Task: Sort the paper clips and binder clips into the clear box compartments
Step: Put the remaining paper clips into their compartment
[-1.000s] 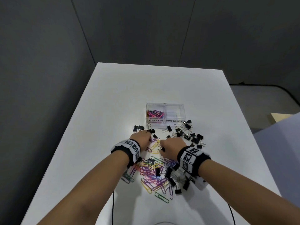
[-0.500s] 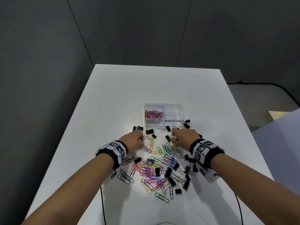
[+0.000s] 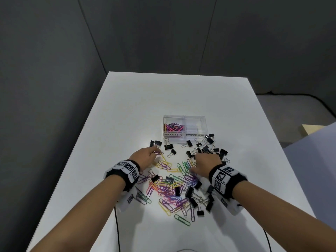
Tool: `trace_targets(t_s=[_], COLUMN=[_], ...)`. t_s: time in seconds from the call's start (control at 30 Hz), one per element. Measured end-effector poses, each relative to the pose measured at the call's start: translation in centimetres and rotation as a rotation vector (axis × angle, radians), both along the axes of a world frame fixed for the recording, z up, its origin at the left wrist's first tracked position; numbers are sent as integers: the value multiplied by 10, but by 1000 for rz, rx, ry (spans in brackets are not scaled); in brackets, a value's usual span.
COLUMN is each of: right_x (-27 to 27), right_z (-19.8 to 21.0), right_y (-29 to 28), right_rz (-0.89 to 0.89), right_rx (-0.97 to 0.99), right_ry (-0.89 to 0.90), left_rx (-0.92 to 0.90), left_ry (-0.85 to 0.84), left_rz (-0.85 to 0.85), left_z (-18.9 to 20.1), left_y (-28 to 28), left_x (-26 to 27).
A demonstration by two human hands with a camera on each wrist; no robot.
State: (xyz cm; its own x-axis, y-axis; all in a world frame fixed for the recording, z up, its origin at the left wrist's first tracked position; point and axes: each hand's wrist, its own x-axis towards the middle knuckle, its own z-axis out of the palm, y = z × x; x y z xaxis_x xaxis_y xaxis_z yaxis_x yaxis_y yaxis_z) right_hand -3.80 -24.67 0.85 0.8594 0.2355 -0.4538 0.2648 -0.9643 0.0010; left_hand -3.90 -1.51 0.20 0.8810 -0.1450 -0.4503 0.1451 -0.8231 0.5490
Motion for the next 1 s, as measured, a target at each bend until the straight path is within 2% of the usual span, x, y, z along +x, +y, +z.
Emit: trace_targets(t_s=[0.13, 0.4, 0.57, 0.7, 0.83, 1.0], right_x=[0, 2, 7, 30, 65, 99], right_z=[-1, -2, 5, 33, 58, 63], right_y=[6, 19, 15, 16, 28, 52], right_rz=[-45, -62, 0, -38, -38, 78], right_rx=[75, 78, 113, 271, 307, 123], right_ry=[2, 21, 7, -55, -147, -153], left_rx=[-51, -222, -460, -609, -440, -56], left_ry=[8, 4, -166, -279, -372, -349], left_rz=[42, 121, 281, 379, 342, 86], left_z=[-4, 0, 9, 28, 34, 37], left_y=[-4, -17, -19, -18, -10, 5], left_x=[-1, -2, 7, 23, 47, 73])
